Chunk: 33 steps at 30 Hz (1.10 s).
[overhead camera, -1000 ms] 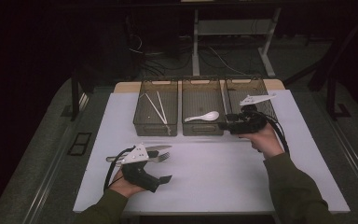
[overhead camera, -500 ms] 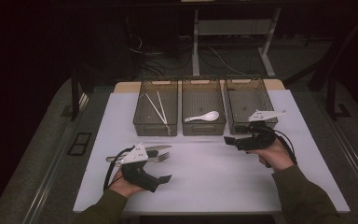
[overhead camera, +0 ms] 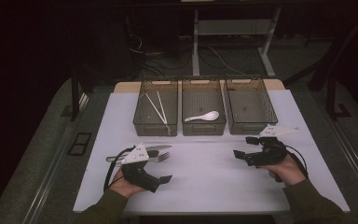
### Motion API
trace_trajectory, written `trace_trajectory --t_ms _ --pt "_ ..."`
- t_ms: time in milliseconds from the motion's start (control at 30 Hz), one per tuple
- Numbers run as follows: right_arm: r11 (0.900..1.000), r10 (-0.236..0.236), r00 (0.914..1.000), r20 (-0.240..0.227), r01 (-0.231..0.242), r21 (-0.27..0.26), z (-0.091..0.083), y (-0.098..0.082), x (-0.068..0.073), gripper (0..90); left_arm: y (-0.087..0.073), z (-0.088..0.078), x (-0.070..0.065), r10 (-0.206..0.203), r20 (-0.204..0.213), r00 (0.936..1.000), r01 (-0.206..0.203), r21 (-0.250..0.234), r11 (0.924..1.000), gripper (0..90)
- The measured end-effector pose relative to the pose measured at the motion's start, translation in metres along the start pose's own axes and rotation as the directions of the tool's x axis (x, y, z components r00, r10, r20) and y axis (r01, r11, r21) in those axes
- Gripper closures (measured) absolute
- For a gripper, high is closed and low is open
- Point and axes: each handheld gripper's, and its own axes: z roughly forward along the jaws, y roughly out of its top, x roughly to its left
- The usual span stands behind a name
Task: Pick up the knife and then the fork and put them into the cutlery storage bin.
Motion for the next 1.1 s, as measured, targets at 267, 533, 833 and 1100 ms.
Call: trace_trajectory --t_ms 267,533,833,1100 --pt "1.000 -0.024 0.9996 0.016 0.025 -0.019 -0.007 -0.020 0.005 18.6 0.000 -0.001 0.000 0.003 0.000 1.0000 -0.003 0.003 1.0000 0.0" --pt "1.000 -0.017 0.9991 0.039 0.018 -0.018 -0.014 -0.040 0.006 17.6 0.000 -0.001 -0.001 -0.003 -0.001 1.0000 0.003 0.002 1.0000 0.0" --pt "0.999 -0.023 0.9984 0.053 0.024 -0.033 -0.023 -0.053 0.005 17.6 0.003 -0.006 0.003 0.003 -0.002 1.0000 -0.003 -0.006 1.0000 0.0" --pt "0.999 -0.020 0.9968 0.077 0.023 -0.036 -0.029 -0.054 -0.005 17.7 0.005 -0.011 0.007 -0.002 -0.010 0.9999 0.002 -0.005 1.0000 0.0"
